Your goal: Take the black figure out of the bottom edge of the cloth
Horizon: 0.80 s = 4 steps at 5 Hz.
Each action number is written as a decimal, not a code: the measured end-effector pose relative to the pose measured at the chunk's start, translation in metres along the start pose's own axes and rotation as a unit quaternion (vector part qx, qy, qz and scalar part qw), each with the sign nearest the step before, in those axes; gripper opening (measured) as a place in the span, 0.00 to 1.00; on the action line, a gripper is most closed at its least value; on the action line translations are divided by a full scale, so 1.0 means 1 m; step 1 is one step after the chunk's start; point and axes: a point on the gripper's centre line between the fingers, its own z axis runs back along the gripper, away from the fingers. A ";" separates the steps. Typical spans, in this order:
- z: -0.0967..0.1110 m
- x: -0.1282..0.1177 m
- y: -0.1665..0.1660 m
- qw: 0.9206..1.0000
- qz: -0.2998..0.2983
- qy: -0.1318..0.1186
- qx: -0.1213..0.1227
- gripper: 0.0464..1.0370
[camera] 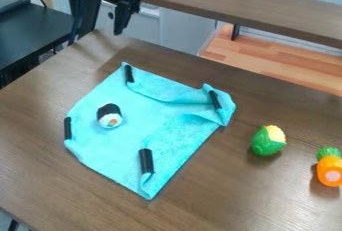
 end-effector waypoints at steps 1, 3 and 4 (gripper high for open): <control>-0.010 -0.001 -0.003 1.000 -0.005 0.014 0.001 0.96; -0.040 -0.008 -0.005 0.998 -0.052 0.003 0.017 0.96; -0.060 -0.016 -0.012 0.995 -0.103 -0.005 -0.001 0.96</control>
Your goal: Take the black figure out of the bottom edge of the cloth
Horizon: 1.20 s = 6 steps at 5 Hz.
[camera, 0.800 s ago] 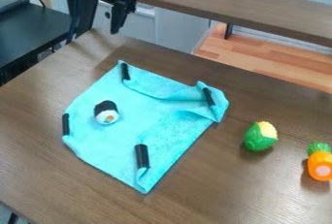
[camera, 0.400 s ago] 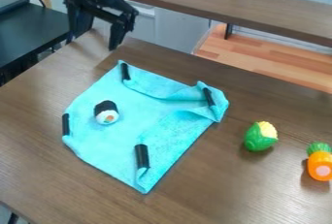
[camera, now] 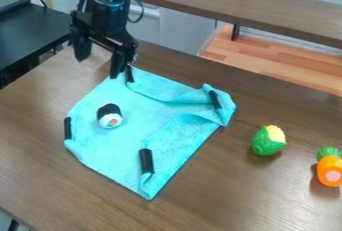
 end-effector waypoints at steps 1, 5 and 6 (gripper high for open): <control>-0.012 -0.008 -0.001 0.998 -0.037 -0.006 -0.043 0.96; -0.038 -0.012 -0.014 0.995 -0.085 -0.031 -0.045 0.96; -0.060 -0.013 -0.017 0.996 -0.082 -0.004 -0.042 0.96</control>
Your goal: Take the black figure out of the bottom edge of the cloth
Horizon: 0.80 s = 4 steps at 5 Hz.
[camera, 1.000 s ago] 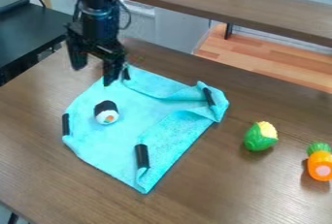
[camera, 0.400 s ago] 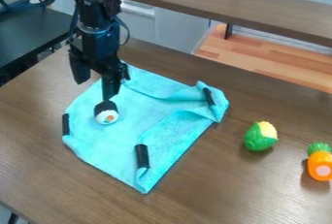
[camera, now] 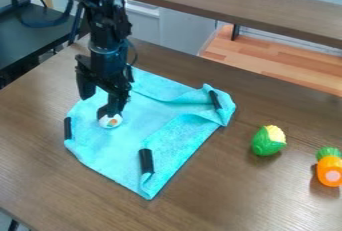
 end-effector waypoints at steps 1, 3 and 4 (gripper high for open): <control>-0.010 0.003 0.000 1.000 0.005 0.010 -0.001 0.96; -0.024 -0.002 -0.007 0.999 0.004 0.042 -0.023 0.92; -0.028 -0.004 -0.007 0.995 0.035 0.063 -0.075 0.66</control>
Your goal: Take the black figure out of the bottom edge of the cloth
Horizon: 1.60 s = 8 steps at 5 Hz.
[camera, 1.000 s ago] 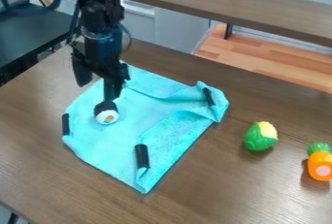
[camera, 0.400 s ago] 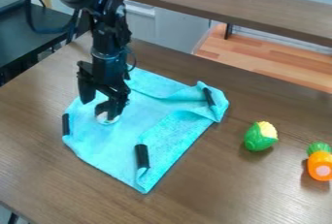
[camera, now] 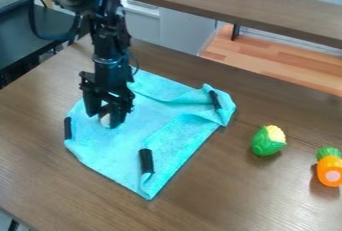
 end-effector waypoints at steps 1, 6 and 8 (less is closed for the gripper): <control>0.007 0.001 0.005 1.000 0.007 0.000 -0.025 0.46; 0.017 -0.008 0.145 0.990 0.132 -0.017 -0.047 0.38; -0.001 -0.011 0.162 0.991 0.133 -0.010 -0.025 0.76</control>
